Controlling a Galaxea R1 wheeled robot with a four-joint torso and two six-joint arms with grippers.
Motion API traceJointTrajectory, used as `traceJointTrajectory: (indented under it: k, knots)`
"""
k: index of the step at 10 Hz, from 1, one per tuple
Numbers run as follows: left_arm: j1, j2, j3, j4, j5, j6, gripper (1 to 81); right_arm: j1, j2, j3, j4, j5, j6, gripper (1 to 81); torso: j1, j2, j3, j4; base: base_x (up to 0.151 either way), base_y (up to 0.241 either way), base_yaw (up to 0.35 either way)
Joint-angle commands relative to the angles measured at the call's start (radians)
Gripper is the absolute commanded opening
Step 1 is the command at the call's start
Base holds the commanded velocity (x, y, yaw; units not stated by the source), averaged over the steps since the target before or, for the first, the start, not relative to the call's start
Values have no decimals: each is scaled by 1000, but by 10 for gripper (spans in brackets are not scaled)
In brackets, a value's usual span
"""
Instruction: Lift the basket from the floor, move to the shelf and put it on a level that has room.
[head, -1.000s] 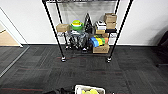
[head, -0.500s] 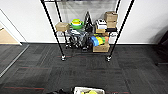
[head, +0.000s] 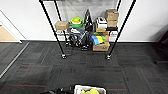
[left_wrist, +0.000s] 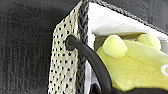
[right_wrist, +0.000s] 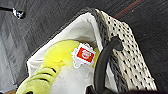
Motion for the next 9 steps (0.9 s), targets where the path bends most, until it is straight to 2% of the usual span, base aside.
traceJointTrajectory:
  k: [1, 2, 3, 4, 5, 7, 9]
  knots:
    - [-77, -150, 180, -81, 42, -1, 10, 34, -127, 189, 8, 19, 2, 10, -62, 96, 0, 0, 0, 0, 0]
    - [-74, -196, 245, -84, 30, -1, 10, 30, -159, 235, 7, 26, 0, 10, -84, 130, 0, 0, 0, 0, 0]
    - [-65, -239, 308, -86, 9, -1, 10, 19, -182, 270, 5, 42, -4, 10, -168, 260, 0, 0, 0, 0, 0]
    - [-54, -271, 351, -86, -14, -1, 10, 11, -196, 290, 4, 54, -6, 10, -126, 196, 57, 0, 0, 0, 0]
    - [-48, -297, 386, -86, -25, -1, 10, 8, -208, 306, 4, 54, -7, 10, -149, 232, 98, 0, 0, 0, 0]
    - [-45, -334, 449, -84, -47, -1, 10, 6, -240, 346, 4, 56, -7, 10, -176, 275, 111, 0, 0, 0, 0]
    - [-45, -343, 463, -86, -73, -6, 10, 16, -260, 353, 4, 66, -7, 10, -214, 334, 168, 0, 0, 0, 0]
